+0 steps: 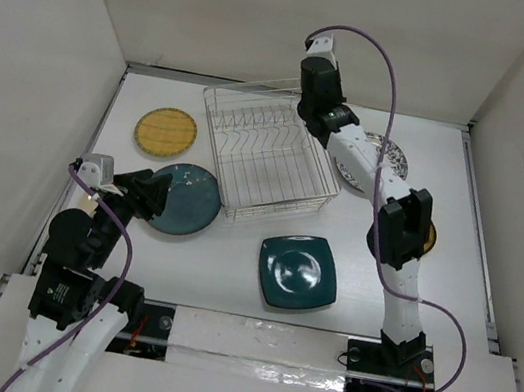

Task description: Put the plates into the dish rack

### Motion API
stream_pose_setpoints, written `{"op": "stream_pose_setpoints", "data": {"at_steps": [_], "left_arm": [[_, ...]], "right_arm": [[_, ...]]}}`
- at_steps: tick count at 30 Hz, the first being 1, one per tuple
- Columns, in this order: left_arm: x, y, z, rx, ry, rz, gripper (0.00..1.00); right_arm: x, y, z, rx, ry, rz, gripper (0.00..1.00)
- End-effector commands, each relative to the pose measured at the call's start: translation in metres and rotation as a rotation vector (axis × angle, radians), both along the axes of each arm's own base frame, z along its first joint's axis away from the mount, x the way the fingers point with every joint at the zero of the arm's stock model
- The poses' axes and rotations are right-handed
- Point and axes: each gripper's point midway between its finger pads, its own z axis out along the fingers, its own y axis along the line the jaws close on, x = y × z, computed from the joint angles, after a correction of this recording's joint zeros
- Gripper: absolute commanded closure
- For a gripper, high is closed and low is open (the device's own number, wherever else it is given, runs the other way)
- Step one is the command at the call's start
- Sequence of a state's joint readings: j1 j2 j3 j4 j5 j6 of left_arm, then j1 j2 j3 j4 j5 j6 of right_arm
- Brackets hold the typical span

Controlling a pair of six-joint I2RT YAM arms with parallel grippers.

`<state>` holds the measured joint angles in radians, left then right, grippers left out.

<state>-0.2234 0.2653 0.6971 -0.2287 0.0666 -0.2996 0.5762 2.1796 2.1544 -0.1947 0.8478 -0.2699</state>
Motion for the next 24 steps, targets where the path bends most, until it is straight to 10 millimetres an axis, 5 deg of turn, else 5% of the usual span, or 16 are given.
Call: {"op": "stream_pose_setpoints", "data": {"at_steps": [1, 9, 24], "left_arm": [[0.0, -0.002, 0.012, -0.003, -0.043, -0.01, 0.55], [0.0, -0.001, 0.012, -0.003, -0.041, -0.007, 0.55], [0.0, -0.002, 0.011, -0.004, -0.041, -0.007, 0.55]], "right_arm": [[-0.007, -0.007, 0.034, -0.08, -0.044, -0.065, 1.0], [-0.008, 0.028, -0.012, -0.102, 0.018, -0.002, 1.0], [-0.004, 0.055, -0.09, -0.092, 0.127, 0.058, 1.0]]}}
